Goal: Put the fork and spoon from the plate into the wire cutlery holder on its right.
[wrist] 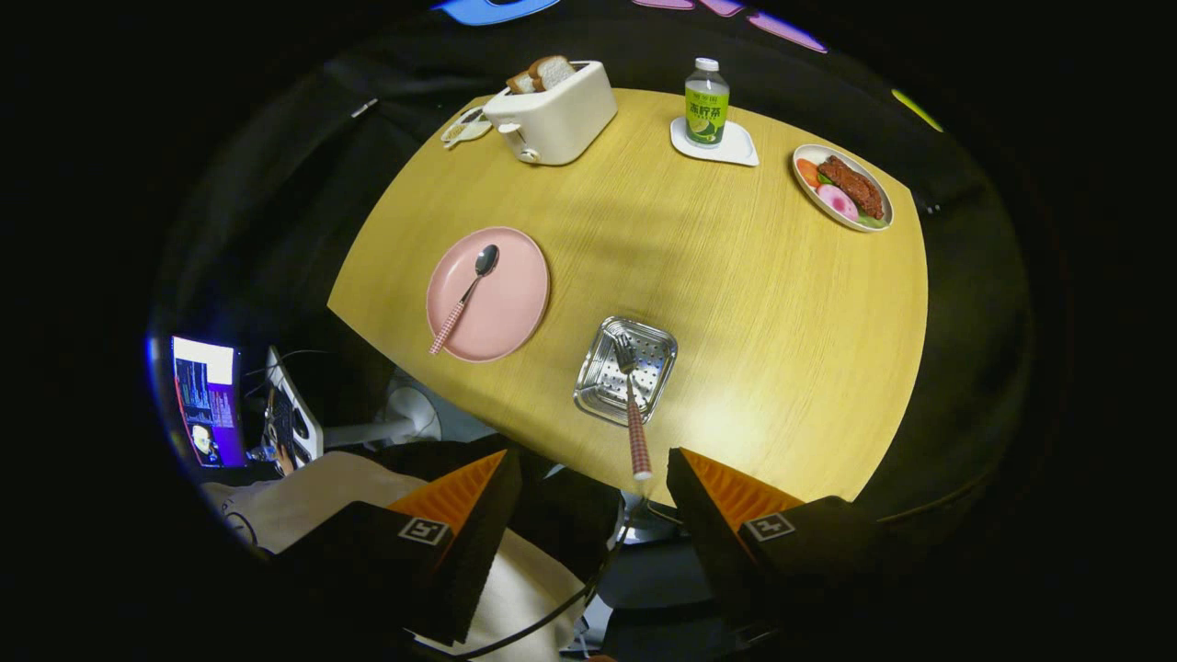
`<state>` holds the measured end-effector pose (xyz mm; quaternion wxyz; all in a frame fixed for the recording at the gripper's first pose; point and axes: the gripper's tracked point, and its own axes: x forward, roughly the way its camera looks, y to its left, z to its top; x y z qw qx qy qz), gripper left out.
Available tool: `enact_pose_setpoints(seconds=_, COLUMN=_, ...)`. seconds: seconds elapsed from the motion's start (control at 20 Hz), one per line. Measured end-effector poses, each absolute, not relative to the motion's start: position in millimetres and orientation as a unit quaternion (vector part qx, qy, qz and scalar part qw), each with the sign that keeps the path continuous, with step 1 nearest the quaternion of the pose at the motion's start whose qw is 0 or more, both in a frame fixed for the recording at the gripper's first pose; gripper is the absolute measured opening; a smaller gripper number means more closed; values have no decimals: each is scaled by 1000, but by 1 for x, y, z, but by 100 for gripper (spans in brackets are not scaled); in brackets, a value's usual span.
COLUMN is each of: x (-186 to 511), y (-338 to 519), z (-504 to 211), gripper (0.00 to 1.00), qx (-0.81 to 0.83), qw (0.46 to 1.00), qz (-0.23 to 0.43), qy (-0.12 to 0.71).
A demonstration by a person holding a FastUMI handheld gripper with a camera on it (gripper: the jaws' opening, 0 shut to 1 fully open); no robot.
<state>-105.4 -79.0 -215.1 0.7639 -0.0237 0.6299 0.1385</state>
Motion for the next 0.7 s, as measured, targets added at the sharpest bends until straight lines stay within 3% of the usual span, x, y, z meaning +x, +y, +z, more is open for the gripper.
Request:
enact_pose_setpoints(seconds=0.45, x=-97, y=-25, z=-190, gripper=100, qx=14, qw=862, qz=104, qy=496)
enact_pose_setpoints(seconds=0.7, x=-93, y=12, z=-201, gripper=100, qx=36, qw=881, qz=91, qy=463)
